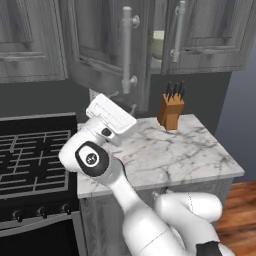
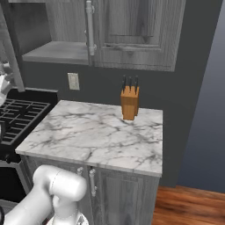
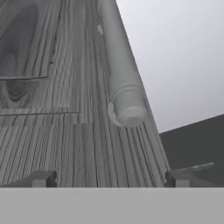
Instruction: Pick the mug and place it in the sink. Pick the bowl and place it in the open cabinet and then close the cabinet.
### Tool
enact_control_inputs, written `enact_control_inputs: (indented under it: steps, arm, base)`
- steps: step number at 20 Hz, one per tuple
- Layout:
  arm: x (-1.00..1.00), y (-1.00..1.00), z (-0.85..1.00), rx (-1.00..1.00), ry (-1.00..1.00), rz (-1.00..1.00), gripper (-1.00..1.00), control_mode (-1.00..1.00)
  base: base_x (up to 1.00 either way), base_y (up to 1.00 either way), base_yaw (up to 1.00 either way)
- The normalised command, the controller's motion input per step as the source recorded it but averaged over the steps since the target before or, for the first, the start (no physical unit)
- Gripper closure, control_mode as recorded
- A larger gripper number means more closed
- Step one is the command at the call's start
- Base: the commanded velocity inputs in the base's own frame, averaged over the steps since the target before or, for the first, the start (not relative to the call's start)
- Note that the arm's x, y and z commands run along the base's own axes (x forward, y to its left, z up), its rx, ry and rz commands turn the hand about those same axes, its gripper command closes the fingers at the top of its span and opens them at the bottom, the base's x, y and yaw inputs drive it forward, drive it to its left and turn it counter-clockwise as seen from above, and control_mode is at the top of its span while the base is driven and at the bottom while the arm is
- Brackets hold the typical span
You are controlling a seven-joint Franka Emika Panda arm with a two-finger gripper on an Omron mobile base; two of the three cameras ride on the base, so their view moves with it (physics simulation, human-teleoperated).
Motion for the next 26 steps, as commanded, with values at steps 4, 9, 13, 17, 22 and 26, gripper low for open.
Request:
enact_control_inputs:
  steps: [4,9,13,17,22,26]
  arm:
    - [0.59,-1.00,0.14,0.19,0.24,0.00,-1.00,-1.00]
    - [0.83,-0.98,0.15,0.20,0.20,0.05,-1.00,-1.00]
    - [0.76,-0.99,0.09,0.23,0.13,0.15,-1.00,-1.00]
    - [0.92,-0.93,0.07,0.21,0.08,0.25,-1.00,-1.00]
    - [0.89,-0.92,0.13,0.22,0.04,0.30,-1.00,-1.00]
    - [0.91,-0.91,0.05,0.22,0.00,0.34,-1.00,-1.00]
  base:
    - [0.00,0.00,0.00]
    - [0.00,0.00,0.00]
    - [0.00,0.00,0.00]
    - [0.00,0.00,0.00]
    - [0.00,0.00,0.00]
    - [0.00,0.00,0.00]
